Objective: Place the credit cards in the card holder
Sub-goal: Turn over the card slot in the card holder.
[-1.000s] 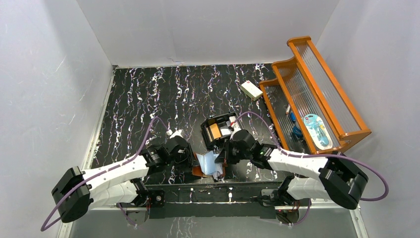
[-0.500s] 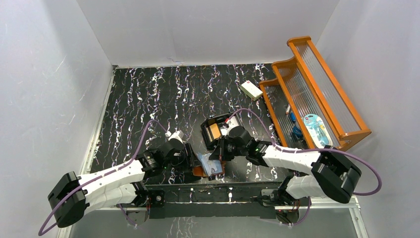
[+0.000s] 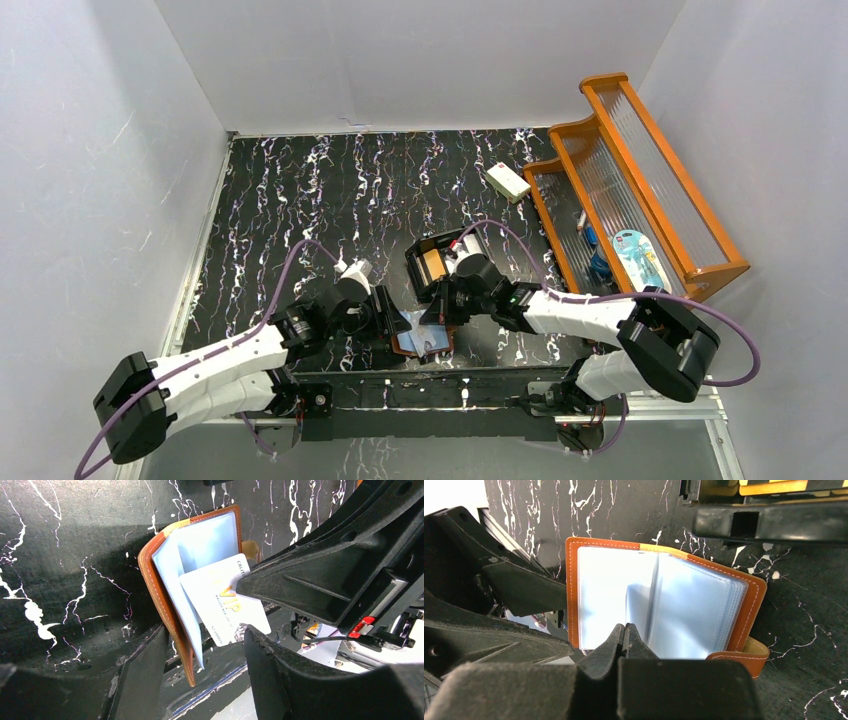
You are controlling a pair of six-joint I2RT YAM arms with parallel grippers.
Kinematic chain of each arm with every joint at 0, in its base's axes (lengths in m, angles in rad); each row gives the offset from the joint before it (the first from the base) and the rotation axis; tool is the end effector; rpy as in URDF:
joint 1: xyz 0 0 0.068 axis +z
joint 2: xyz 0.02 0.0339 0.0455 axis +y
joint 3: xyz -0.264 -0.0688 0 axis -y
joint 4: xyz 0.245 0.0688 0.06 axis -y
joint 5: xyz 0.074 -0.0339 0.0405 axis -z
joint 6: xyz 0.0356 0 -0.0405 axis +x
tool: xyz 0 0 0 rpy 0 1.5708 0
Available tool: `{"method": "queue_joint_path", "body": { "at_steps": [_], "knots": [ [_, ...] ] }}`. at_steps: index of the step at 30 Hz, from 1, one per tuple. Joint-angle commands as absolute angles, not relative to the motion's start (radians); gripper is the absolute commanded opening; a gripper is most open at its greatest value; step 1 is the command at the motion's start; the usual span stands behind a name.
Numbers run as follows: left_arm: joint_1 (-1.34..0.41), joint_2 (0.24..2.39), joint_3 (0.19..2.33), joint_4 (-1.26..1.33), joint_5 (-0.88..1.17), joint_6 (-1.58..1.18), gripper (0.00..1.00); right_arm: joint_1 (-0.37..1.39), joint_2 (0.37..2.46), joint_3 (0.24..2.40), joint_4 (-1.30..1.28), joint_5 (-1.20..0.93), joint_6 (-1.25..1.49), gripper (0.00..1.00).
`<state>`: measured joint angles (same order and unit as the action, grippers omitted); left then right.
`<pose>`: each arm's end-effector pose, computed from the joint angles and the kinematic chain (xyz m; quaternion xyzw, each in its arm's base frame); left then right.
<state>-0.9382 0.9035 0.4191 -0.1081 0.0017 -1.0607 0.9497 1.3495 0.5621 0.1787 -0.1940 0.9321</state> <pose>0.1136 -0.1551 0.1987 -0.0536 0.8811 -0.3957 0.2535 0.1497 0.2210 0.1775 -0.0526 0.8819 0.4227 0.2019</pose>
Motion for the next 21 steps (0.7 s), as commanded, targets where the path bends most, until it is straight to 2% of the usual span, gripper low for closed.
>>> {"method": "queue_joint_path", "body": {
  "at_steps": [1,3,6,11,17,21],
  "knots": [
    [-0.938,0.912,0.432,-0.118,-0.001,-1.039,0.55,0.962,1.326,0.604,0.19,-0.19,0.928,0.0],
    [-0.938,0.928,0.434,-0.128,-0.01,-1.033,0.53,0.964,1.323,0.602,0.191,-0.188,0.931,0.0],
    [-0.938,0.945,0.438,-0.16,-0.039,-1.023,0.45,0.967,1.319,0.6,0.172,-0.164,0.914,0.0],
    [-0.939,0.961,0.433,-0.202,-0.073,-0.997,0.22,0.965,1.261,0.526,0.17,-0.076,0.889,0.0],
    [-0.938,0.994,0.387,-0.173,-0.043,-0.988,0.01,0.965,1.259,0.464,0.223,-0.084,0.931,0.0],
    [-0.938,1.026,0.358,-0.137,-0.007,-0.99,0.0,0.965,1.284,0.404,0.339,-0.107,0.984,0.0]
  ]
}}
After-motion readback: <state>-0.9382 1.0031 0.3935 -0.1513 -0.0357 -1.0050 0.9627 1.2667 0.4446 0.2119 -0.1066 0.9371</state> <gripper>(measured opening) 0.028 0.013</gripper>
